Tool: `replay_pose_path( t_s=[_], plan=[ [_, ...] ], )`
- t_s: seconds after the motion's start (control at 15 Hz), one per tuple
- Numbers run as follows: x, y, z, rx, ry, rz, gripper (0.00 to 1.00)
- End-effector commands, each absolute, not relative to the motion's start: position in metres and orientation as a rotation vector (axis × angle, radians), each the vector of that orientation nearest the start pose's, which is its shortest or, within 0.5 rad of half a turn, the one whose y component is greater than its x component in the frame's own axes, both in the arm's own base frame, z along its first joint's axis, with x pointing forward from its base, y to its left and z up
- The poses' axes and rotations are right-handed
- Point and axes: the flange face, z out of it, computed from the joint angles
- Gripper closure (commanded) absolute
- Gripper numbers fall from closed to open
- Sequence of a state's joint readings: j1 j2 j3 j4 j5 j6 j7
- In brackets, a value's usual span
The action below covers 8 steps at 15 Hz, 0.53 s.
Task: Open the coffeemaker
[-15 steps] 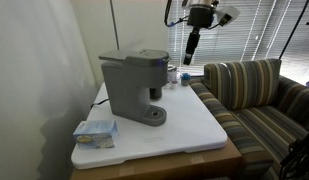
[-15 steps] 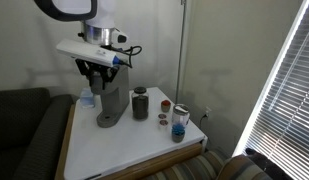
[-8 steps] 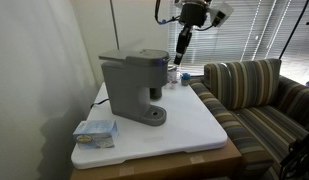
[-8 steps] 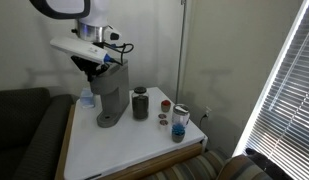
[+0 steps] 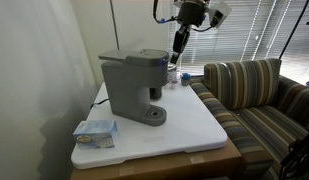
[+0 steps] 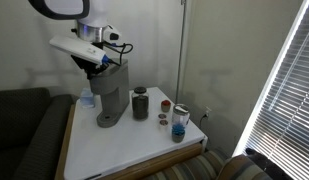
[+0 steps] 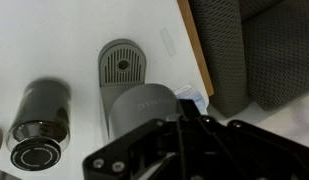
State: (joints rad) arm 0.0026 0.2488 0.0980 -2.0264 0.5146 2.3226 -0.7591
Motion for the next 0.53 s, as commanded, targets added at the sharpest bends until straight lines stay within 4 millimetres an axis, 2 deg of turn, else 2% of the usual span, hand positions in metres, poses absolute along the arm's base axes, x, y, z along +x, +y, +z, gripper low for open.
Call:
replay_pose_path(
  t_s=[0.0, 0.47],
  plan=[
    [0.6028, 0.0649, 0.3227, -2.665, -0.664, -0.267, 1.00],
    [0.6070, 0.0623, 0.3157, -2.630, -0.539, -0.360, 1.00]
  ],
)
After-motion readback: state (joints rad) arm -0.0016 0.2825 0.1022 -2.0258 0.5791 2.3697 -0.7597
